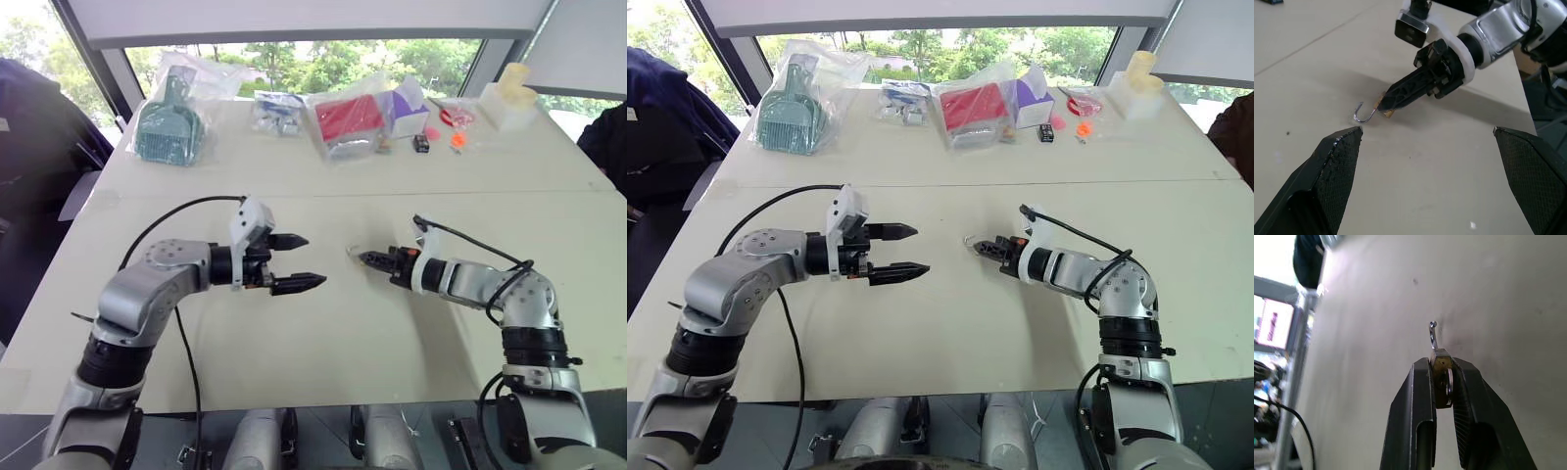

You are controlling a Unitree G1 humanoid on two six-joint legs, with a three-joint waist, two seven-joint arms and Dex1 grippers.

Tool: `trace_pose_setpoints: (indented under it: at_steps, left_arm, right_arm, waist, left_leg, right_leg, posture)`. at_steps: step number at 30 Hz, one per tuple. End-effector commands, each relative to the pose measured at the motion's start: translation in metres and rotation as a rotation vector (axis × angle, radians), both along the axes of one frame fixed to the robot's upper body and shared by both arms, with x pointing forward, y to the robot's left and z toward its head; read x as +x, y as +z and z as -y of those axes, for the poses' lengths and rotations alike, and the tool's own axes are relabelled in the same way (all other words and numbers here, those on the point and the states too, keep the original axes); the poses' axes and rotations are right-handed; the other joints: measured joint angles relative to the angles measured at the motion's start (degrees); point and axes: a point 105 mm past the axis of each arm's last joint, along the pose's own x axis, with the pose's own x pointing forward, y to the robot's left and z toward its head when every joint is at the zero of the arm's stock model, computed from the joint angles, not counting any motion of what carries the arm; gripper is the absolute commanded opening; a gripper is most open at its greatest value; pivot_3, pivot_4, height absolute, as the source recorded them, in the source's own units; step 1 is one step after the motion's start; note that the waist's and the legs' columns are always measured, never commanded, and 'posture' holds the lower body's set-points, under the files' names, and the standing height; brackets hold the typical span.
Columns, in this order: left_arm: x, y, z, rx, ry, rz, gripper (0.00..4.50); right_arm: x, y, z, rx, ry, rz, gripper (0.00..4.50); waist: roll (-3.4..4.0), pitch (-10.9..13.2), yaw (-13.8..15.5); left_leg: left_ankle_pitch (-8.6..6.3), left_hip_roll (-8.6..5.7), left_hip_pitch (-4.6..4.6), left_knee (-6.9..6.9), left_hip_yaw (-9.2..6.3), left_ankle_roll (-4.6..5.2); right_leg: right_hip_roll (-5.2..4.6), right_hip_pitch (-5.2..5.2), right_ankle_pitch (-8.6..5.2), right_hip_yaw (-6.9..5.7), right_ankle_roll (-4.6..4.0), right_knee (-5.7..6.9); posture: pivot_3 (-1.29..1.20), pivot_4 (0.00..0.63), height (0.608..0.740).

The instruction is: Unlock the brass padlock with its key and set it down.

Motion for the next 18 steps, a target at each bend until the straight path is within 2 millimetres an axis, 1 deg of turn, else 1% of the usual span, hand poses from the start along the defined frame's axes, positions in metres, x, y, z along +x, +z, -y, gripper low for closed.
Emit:
trace_pose_setpoints:
  at_steps: [1,2,4,5,6,7,8,11,15,18]
  left_arm:
    - [-0.004,0.009,-0.001,-0.014,-0.007,0.038,4.48]
    - [-0.003,0.009,-0.001,-0.013,-0.004,0.037,4.48]
    - [-0.001,0.008,-0.004,-0.006,0.008,0.036,4.48]
    - [0.0,0.006,-0.007,-0.001,0.02,0.033,4.48]
    - [0.0,0.005,-0.01,0.003,0.029,0.03,4.48]
    - [0.001,0.004,-0.012,0.007,0.037,0.026,4.48]
    - [0.001,0.002,-0.017,0.011,0.054,0.018,4.48]
    - [0.001,-0.002,-0.025,0.018,0.085,-0.002,4.48]
    - [0.002,-0.006,-0.03,0.017,0.121,-0.018,4.48]
    - [0.003,-0.008,-0.032,0.015,0.138,-0.022,4.48]
  right_arm:
    - [-0.004,0.004,0.008,-0.092,0.05,0.043,1.88]
    - [-0.004,0.003,0.01,-0.108,0.055,0.048,2.41]
    - [-0.007,0.003,0.022,-0.184,0.057,0.078,3.46]
    - [-0.012,0.006,0.034,-0.256,0.063,0.114,4.0]
    - [-0.016,0.008,0.041,-0.307,0.073,0.139,4.43]
    - [-0.02,0.01,0.048,-0.352,0.082,0.16,4.48]
    - [-0.028,0.015,0.061,-0.413,0.085,0.195,4.48]
    - [-0.045,0.026,0.083,-0.526,0.108,0.262,4.48]
    - [-0.066,0.036,0.099,-0.611,0.148,0.341,4.48]
    - [-0.079,0.043,0.1,-0.649,0.191,0.422,4.48]
  waist:
    - [0.0,0.0,0.02]
    - [-0.01,-0.01,0.05]
    - [-0.01,-0.01,0.18]
    - [0.0,-0.01,0.44]
    - [0.01,-0.01,0.91]
    - [0.01,-0.02,1.29]
    - [0.0,-0.02,1.5]
    - [0.01,-0.02,2.01]
    - [0.0,-0.01,2.16]
    - [0.01,-0.01,2.35]
  left_leg:
    - [0.0,0.0,0.0,0.0,0.0,0.0]
    - [0.0,-0.01,0.0,0.0,0.0,0.0]
    - [-0.01,-0.01,0.01,0.0,-0.01,0.0]
    - [-0.01,-0.02,0.01,0.0,-0.02,0.0]
    - [-0.02,-0.02,0.01,0.0,-0.02,0.01]
    - [-0.02,-0.04,0.01,0.0,-0.02,0.0]
    - [-0.02,-0.04,0.0,0.0,-0.02,0.0]
    - [-0.02,-0.09,-0.03,0.01,0.0,-0.03]
    - [-0.07,-0.05,-0.03,0.01,0.03,0.04]
    - [-0.16,0.02,-0.01,0.0,0.02,0.18]
  right_leg:
    - [0.0,0.01,0.0,0.0,0.0,-0.03]
    - [0.0,0.03,0.0,0.0,0.0,-0.03]
    - [0.0,0.05,0.0,0.0,0.0,-0.05]
    - [-0.01,0.05,0.0,0.0,0.0,-0.05]
    - [-0.02,0.05,0.0,-0.01,0.0,-0.07]
    - [-0.03,0.05,-0.01,0.0,0.0,-0.07]
    - [-0.04,0.06,-0.01,-0.01,0.0,-0.11]
    - [-0.1,0.04,-0.01,-0.01,-0.01,-0.17]
    - [-0.09,0.02,-0.01,-0.01,0.0,-0.2]
    - [-0.03,-0.02,-0.02,-0.01,0.01,-0.15]
  posture:
    - [0.0,0.15,0.735]
    - [0.0,0.15,0.735]
    - [0.0,0.15,0.735]
    - [0.0,0.15,0.735]
    - [0.0,0.15,0.735]
    - [0.0,0.15,0.735]
    - [0.0,0.15,0.735]
    - [0.0,0.15,0.735]
    - [0.0,0.15,0.735]
    - [0.0,0.15,0.735]
